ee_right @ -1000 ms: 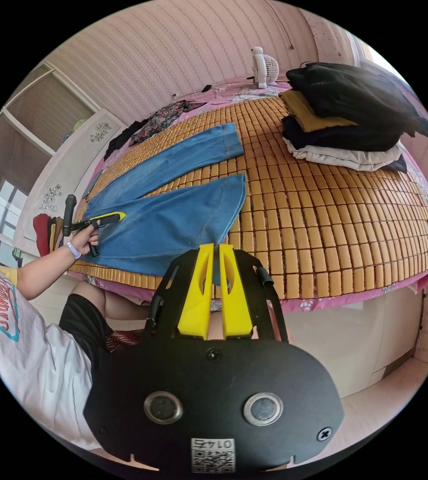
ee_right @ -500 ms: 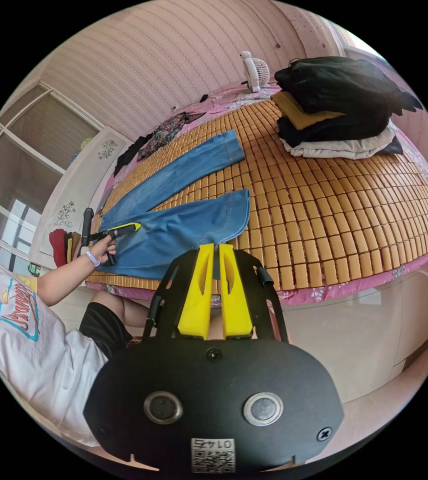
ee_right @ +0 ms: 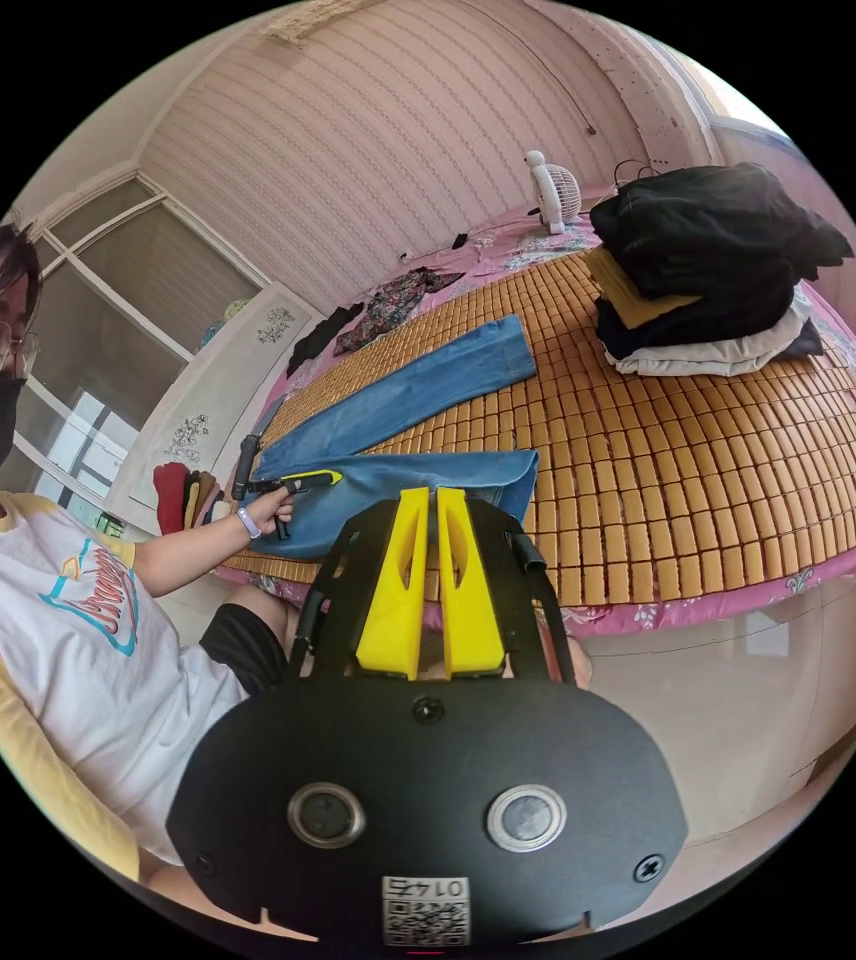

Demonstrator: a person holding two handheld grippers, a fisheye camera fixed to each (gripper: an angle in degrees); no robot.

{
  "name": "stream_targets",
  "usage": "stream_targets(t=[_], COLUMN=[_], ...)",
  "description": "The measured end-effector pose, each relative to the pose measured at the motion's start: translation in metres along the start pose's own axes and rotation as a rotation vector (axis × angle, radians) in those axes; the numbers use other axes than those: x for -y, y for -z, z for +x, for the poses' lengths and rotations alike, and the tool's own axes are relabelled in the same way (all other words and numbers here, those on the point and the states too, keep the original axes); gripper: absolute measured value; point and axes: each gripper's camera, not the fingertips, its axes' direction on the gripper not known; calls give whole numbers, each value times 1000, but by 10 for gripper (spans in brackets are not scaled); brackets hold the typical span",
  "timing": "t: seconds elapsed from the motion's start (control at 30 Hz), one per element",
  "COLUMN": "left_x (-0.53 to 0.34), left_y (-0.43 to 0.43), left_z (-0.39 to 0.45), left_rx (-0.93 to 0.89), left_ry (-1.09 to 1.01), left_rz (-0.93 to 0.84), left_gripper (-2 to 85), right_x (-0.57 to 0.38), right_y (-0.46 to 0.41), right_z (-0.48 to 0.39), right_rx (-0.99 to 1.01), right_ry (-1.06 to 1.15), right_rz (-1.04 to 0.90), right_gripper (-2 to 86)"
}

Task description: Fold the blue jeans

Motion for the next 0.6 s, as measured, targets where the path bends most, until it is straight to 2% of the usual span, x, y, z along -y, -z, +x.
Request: stream_targets(t=[0.1,0.2,0.4,0.6], left_x=[0,-2,-31,-78], left_y=[0,4,34,28], left_z=[1,4,49,115], left_rx=[-7,-57,-143,-219], left_ry=[-8,-19,-184,-375], left_rz=[-2,-11,22,-82], left_gripper=[62,70,75,79], right_x=[-26,-42,10,59], right_y=[-25,-52,-92,-173], right_z=[12,27,35,54], right_rx=[-73,-181,-189,-239], right_ry=[-41,-79,-63,-86], right_rz=[-186,-293,-112,-133], right_gripper=[19,32,52,43])
